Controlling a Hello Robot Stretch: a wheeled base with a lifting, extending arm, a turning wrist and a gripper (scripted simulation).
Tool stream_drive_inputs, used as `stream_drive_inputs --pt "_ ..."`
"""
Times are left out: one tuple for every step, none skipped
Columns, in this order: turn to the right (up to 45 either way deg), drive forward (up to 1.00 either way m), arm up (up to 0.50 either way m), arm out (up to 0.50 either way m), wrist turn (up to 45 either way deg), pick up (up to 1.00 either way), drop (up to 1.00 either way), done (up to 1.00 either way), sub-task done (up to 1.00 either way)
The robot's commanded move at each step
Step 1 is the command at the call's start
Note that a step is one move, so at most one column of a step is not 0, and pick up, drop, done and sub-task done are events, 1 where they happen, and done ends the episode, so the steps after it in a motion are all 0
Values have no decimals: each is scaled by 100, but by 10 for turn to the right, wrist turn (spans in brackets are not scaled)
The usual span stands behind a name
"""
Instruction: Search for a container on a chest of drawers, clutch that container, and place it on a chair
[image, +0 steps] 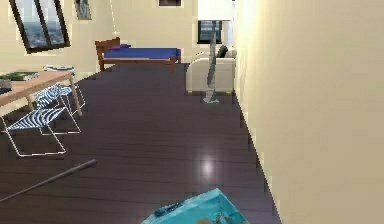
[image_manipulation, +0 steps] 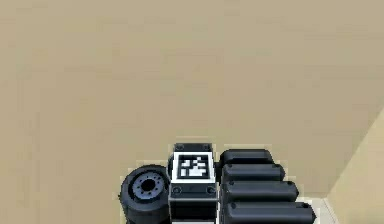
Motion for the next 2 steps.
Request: stream_drive_inputs --pt "180 0 0 0 0 0 0 0 0" --pt "450 0 0 0 0 0 0 0 0"
